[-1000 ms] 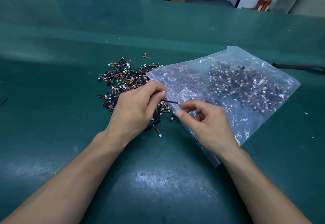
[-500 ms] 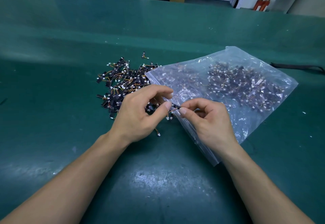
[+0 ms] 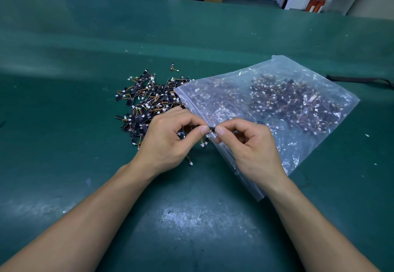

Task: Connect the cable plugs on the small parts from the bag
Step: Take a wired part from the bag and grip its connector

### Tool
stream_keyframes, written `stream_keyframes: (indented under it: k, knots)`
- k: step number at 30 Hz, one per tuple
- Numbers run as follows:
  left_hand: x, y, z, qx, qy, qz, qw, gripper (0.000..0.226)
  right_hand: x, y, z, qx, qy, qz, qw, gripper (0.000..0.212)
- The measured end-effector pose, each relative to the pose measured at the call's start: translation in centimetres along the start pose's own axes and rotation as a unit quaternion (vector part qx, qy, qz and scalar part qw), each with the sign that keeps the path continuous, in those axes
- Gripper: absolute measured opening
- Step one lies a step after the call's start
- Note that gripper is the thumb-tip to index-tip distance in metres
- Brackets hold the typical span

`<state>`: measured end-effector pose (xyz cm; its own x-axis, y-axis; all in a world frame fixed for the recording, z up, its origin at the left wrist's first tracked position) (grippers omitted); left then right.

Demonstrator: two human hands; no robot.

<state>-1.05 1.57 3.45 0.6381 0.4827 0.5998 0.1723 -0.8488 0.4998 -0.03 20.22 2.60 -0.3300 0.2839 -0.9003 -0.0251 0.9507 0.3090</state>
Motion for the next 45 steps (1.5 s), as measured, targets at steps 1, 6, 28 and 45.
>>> stream_keyframes:
  k: [1,6,28,45]
  knots:
    - [0.01,-0.05,0.04,-0.006,0.002,0.004,1.0,0.008,-0.04,0.02,-0.04,0.004,0.004,0.004,1.0,0.016]
    - [-0.19,-0.12,0.17,-0.026,0.03,0.023,0.999,0.015,-0.21,-0.01,-0.05,0.016,0.02,0.046,0.999,0.018]
    - [0.11,-0.19,0.09,-0.034,0.035,0.058,0.997,0.012,-0.37,0.07,0.01,0.007,0.025,0.031,0.999,0.014]
    - [-0.09,-0.42,0.17,-0.036,0.039,0.066,0.996,0.012,-0.25,0.08,0.03,0.012,0.012,0.022,1.0,0.015]
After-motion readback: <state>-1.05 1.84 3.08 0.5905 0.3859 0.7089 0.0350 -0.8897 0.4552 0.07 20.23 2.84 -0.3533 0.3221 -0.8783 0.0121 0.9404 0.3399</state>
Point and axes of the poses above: each hand's wrist, its own z-axis away from the middle knuckle, its own y-axis out of the back of the hand, x = y × z, the point moved 2 cm from there along -z, towards the middle knuckle, and after that the axes turned 1 degree about x, right-handed, at the moved point
